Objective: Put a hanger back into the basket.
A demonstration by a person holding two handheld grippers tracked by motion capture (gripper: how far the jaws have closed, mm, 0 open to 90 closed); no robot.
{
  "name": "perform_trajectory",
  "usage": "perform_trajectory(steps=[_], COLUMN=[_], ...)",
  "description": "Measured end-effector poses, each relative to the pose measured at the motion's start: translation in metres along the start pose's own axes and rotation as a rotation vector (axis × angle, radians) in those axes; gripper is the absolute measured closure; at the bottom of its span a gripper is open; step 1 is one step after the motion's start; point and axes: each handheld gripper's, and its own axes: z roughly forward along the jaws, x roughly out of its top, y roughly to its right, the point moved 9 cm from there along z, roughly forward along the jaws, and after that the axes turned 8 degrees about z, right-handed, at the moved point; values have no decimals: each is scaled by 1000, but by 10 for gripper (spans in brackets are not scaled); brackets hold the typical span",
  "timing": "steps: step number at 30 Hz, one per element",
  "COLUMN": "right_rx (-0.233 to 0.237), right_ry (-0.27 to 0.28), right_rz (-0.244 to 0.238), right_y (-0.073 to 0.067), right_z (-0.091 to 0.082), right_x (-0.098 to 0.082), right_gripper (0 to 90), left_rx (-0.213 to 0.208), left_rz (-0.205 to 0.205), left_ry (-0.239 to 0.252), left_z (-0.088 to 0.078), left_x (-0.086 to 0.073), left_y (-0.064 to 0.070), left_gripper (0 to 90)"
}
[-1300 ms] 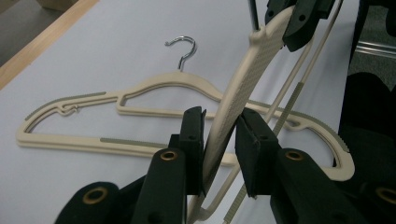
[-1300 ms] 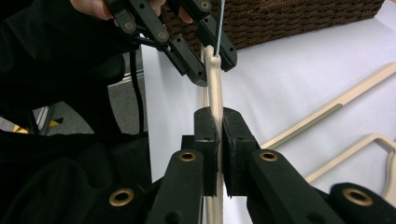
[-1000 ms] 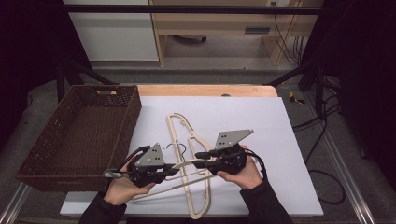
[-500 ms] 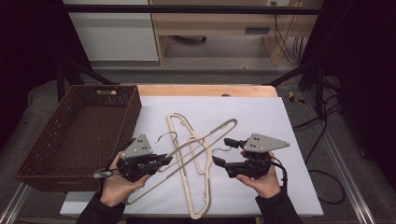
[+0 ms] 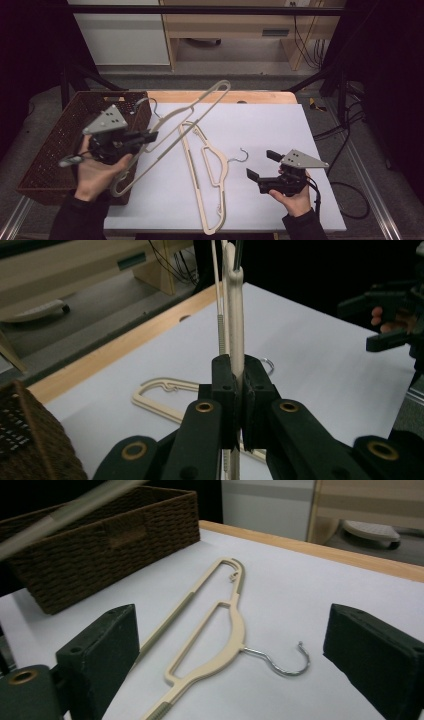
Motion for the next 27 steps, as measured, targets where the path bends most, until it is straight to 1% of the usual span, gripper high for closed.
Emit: perform_trajectory(steps=[1,3,4,6,7,8,9,10,12,13,14,15,16,17,18,19,20,21,22,23,24,25,27], right_rx=[-8,-15,-20,-32,-32,-30,-33,-33,-38,-38,-35,-39,-40,-36,-39,-35,-36,-37,-37,-37,-38,-37,-39], right_ry=[-1,-5,1,2,2,3,4,5,7,7,5,7,8,7,6,3,1,1,1,1,2,1,-1], right_rz=[-8,1,12,9,9,5,18,17,14,14,16,18,15,11,18,18,17,16,17,18,18,17,17], right_y=[1,3,4,7,7,8,8,9,10,10,10,10,10,9,9,9,9,9,9,9,9,9,9], right_z=[0,0,0,-1,-1,-2,-3,-3,-4,-4,-4,-4,-3,-3,-3,-3,-2,-2,-2,-2,-2,-2,-2], right_x=[-1,-2,-2,-2,-2,-3,-2,-2,-2,-2,-2,-1,-1,-2,-2,-2,-2,-2,-2,-2,-2,-2,-2], right_gripper=[72,67,65,64,64,63,62,62,63,63,63,63,63,63,63,63,62,62,62,61,61,60,60], left_rx=[13,46,63,86,86,101,101,116,134,134,147,157,157,178,187,187,190,199,197,189,184,184,181], left_rz=[8,-6,-9,-14,-14,-21,-21,-27,-31,-31,-38,-29,-29,-19,-20,-20,-16,-10,-10,-17,-36,-36,-63], left_ry=[-4,8,5,3,3,-7,-7,-23,-21,-21,-39,-54,-54,-90,-100,-100,-117,-124,-131,-132,-140,-140,-146], left_z=[-6,-16,-20,-28,-28,-35,-35,-42,-48,-48,-54,-56,-56,-59,-59,-59,-60,-62,-62,-63,-65,-65,-65], left_x=[2,6,7,6,6,3,3,-2,-6,-6,-15,-20,-20,-32,-37,-37,-44,-55,-61,-67,-73,-73,-84], left_y=[-7,-19,-25,-38,-38,-51,-51,-64,-78,-78,-92,-100,-100,-113,-118,-118,-123,-133,-137,-140,-142,-142,-148], left_gripper=[864,864,864,864,865,864,864,864,864,864,864,864,864,864,864,864,864,864,864,864,863,864,864])
